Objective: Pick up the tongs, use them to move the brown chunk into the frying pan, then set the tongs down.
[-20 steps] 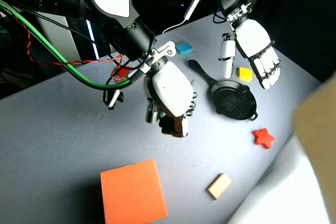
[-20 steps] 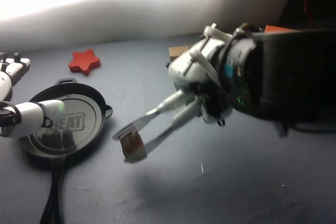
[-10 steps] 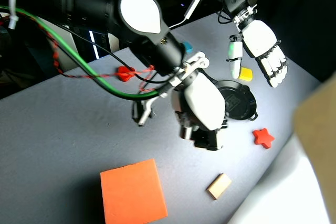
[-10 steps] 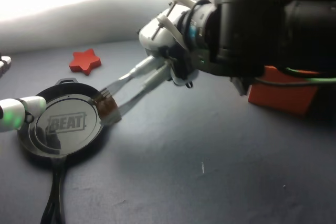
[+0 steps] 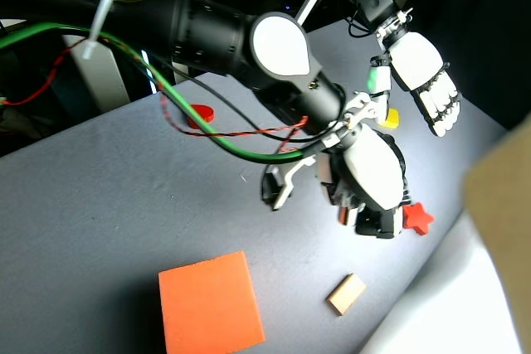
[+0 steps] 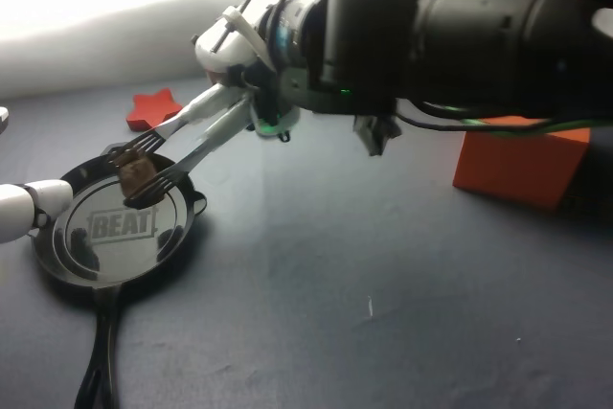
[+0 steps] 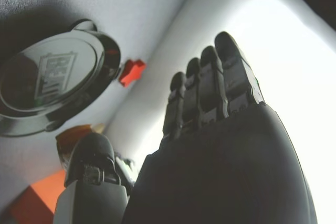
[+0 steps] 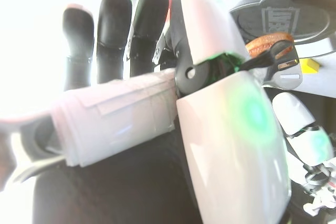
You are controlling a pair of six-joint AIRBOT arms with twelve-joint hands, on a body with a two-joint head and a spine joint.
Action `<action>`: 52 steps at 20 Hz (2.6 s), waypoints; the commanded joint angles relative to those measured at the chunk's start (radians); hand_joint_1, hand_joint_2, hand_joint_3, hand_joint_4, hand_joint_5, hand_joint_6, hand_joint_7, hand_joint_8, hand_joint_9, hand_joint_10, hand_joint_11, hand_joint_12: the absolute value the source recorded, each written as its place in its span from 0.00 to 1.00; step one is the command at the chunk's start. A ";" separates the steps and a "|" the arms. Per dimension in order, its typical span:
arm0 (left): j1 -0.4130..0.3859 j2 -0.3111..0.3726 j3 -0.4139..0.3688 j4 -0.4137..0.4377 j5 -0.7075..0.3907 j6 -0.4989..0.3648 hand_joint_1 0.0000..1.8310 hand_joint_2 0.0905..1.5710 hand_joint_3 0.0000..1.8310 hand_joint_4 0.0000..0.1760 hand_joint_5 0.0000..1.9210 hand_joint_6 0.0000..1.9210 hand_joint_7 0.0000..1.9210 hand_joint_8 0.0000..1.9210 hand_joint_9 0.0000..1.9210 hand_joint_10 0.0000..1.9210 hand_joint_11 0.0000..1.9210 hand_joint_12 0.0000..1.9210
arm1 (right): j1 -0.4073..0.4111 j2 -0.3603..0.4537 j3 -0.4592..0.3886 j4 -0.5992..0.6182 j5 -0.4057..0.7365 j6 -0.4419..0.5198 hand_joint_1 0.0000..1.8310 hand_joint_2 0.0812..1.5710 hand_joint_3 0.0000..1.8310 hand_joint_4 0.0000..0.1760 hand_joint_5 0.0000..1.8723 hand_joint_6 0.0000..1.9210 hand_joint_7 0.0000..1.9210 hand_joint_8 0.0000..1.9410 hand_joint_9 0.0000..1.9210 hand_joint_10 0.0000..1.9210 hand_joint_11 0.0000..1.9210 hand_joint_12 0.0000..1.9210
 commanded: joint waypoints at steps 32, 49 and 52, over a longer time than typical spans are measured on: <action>-0.017 0.004 0.009 0.051 -0.089 0.004 0.00 0.74 0.00 0.08 0.04 0.00 0.06 0.00 0.06 0.00 0.00 0.25 | 0.044 0.216 -0.241 0.054 0.005 -0.118 0.55 0.74 0.00 0.00 0.37 0.24 0.47 0.09 0.31 0.43 0.11 0.85; -0.119 -0.016 -0.101 0.107 -0.034 0.018 0.00 0.74 0.00 0.05 0.03 0.00 0.04 0.00 0.05 0.00 0.00 0.22 | -0.092 0.515 -0.610 -0.390 0.156 0.094 0.54 0.76 0.00 0.00 0.36 0.28 0.47 0.11 0.32 0.44 0.13 0.84; -0.140 -0.018 -0.131 0.112 -0.024 0.020 0.00 0.74 0.00 0.06 0.03 0.00 0.05 0.00 0.05 0.00 0.00 0.23 | -0.143 0.481 -0.596 -0.546 0.135 0.222 0.52 0.76 0.00 0.00 0.35 0.29 0.46 0.12 0.30 0.46 0.11 0.86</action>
